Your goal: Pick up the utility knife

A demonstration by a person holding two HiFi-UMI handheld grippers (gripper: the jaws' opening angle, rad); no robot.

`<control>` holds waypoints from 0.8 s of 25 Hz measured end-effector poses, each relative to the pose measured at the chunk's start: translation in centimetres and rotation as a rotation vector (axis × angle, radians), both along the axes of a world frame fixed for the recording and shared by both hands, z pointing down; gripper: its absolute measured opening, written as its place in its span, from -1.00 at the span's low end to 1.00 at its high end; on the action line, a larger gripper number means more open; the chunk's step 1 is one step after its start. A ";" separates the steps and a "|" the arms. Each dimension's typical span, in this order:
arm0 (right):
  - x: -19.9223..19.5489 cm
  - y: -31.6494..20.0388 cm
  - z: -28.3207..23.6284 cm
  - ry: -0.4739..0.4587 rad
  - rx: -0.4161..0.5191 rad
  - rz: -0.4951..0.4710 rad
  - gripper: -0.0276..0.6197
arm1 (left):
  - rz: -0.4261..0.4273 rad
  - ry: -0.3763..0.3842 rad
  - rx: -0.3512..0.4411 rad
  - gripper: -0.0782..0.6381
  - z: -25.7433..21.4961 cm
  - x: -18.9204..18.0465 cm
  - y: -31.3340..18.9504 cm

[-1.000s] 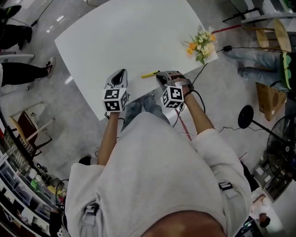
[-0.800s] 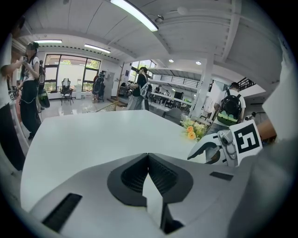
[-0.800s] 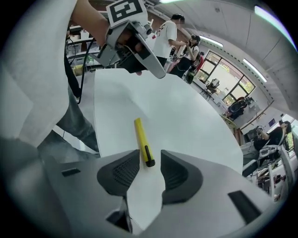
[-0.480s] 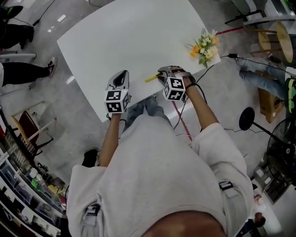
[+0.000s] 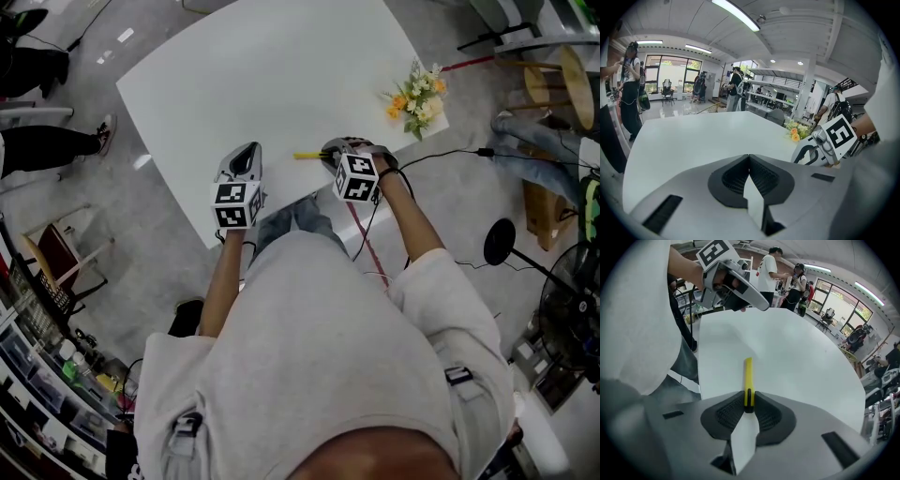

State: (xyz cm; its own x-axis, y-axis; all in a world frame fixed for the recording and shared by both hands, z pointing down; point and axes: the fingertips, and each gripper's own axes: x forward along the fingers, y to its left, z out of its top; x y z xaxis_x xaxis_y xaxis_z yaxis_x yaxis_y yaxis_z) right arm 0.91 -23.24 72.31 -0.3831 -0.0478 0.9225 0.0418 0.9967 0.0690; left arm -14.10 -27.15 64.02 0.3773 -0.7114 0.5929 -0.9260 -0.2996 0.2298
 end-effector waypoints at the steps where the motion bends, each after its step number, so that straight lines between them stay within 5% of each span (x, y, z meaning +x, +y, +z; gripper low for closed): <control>1: 0.0 0.0 0.0 0.000 -0.002 0.006 -0.65 | 0.001 0.000 0.000 -0.73 0.0 0.0 0.0; 11: -0.3 -0.3 -0.6 -0.037 0.019 0.079 -0.65 | 0.006 -0.004 0.015 -0.73 -0.6 0.0 0.2; 16: -0.8 -1.1 -1.6 -0.138 0.011 0.252 -0.65 | 0.004 -0.004 0.024 -0.73 -0.9 -0.1 0.1; 20: -0.7 -2.5 -2.8 -0.266 -0.004 0.480 -0.65 | 0.007 -0.002 0.026 -0.73 -1.1 0.0 0.0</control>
State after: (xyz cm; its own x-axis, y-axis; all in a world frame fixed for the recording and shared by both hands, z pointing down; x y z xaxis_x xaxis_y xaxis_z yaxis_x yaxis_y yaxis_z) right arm 0.18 -25.69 69.50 -0.5393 -0.2715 0.7971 -0.4363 0.8997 0.0112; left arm -14.10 -27.14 62.97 0.3813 -0.7239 0.5750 -0.9242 -0.3121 0.2200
